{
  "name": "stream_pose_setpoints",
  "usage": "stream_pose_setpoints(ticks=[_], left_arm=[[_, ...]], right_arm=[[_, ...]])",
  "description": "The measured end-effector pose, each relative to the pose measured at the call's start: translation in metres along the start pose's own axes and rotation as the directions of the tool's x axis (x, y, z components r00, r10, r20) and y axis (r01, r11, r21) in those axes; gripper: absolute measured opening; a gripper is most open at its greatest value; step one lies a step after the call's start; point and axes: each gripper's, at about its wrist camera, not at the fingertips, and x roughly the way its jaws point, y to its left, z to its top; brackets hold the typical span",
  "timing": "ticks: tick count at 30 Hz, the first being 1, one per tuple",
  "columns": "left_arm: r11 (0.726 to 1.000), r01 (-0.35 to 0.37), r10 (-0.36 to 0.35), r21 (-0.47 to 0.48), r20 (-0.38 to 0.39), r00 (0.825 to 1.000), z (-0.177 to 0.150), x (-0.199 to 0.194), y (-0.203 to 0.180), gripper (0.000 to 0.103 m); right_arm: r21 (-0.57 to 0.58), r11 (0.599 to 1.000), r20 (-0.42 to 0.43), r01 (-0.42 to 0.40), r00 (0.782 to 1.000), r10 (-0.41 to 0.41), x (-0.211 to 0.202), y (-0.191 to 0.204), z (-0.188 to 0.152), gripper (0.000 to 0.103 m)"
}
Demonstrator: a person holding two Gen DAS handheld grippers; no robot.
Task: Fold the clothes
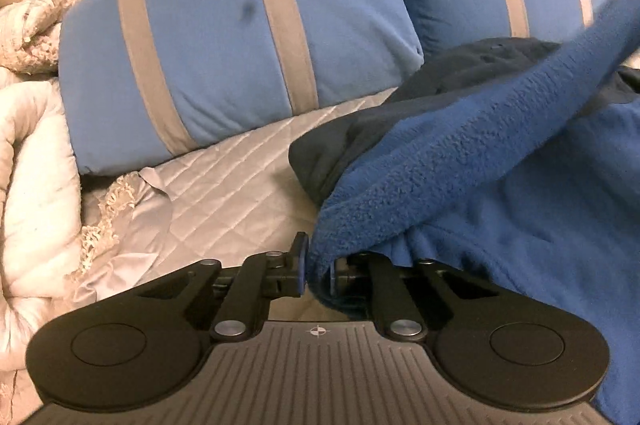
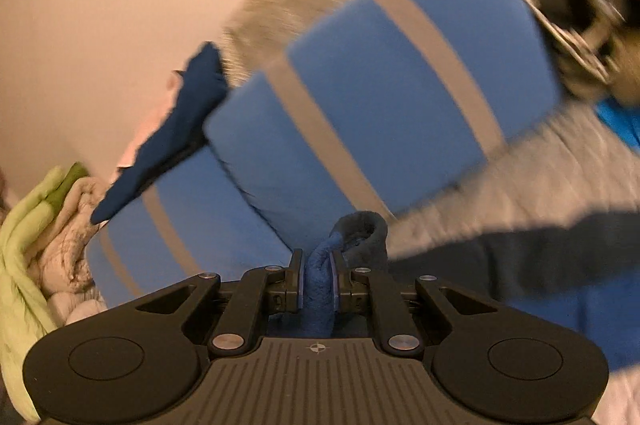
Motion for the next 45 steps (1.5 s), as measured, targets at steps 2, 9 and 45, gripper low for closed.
stream_pose_setpoints(ticks=[2, 9, 45], left_arm=[[1.0, 0.005, -0.005, -0.011, -0.011, 1.0, 0.001, 0.001, 0.0, 0.012], [1.0, 0.002, -0.003, -0.009, -0.069, 0.998, -0.005, 0.011, -0.003, 0.017], [0.938, 0.279, -0.261, -0.209, 0.108, 0.959, -0.033, -0.114, -0.078, 0.082]], right_arm=[[0.036, 0.998, -0.035, 0.048, 0.998, -0.047, -0.01, -0.02, -0.023, 0.014], [0.101, 0.971, -0.281, 0.216, 0.943, -0.18, -0.006, -0.09, -0.109, 0.014], [-0.427, 0.85, -0.006, 0.309, 0.939, -0.344, -0.07, -0.071, -0.145, 0.103]])
